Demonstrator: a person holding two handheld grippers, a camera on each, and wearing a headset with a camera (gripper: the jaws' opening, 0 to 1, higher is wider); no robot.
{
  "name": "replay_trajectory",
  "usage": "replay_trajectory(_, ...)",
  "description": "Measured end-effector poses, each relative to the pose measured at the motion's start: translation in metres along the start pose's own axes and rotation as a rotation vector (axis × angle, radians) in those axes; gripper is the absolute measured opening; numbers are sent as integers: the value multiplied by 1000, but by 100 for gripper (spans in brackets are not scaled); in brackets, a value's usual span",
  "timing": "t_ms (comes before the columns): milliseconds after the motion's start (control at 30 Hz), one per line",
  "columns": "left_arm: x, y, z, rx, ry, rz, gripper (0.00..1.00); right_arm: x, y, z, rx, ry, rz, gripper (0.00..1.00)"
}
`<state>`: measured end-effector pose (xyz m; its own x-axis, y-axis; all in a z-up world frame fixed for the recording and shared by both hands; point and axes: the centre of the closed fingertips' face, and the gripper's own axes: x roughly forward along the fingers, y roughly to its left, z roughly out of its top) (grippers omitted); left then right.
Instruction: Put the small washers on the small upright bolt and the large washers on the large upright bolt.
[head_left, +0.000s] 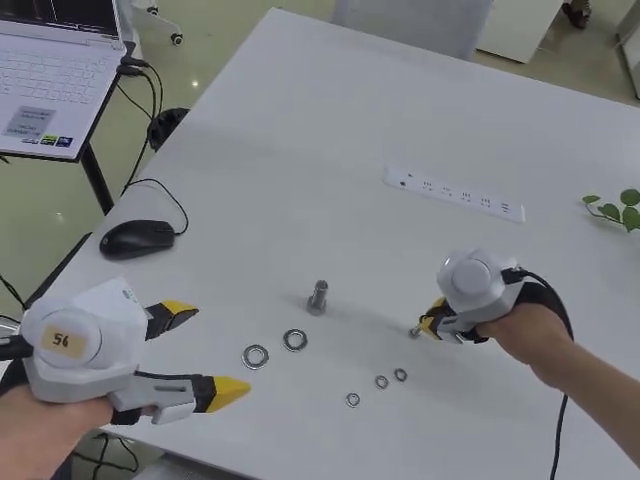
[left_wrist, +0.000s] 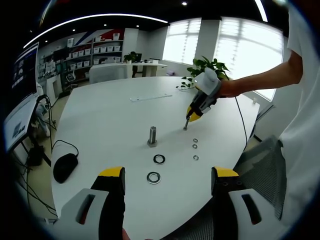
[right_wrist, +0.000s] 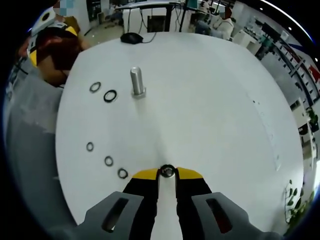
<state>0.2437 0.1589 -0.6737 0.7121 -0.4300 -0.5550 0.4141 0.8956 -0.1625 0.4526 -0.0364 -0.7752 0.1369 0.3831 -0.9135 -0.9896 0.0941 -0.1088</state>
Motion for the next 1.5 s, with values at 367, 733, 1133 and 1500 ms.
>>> replay_trajectory(367,0,1,-3,-11,4,7,70,17,1,-10,11,32,2,13)
replay_trajectory(733,-1,0,-3,-17,4,12,70,34,2,-17,42,55,5,13)
replay_trajectory(1133,0,-1,-1,-8,6,9,69,30,2,-13,101,18,15,21)
replay_trajectory(1500,1,-4,1,-4,4,3,69,4,-9,-8,173,-67,-9,25)
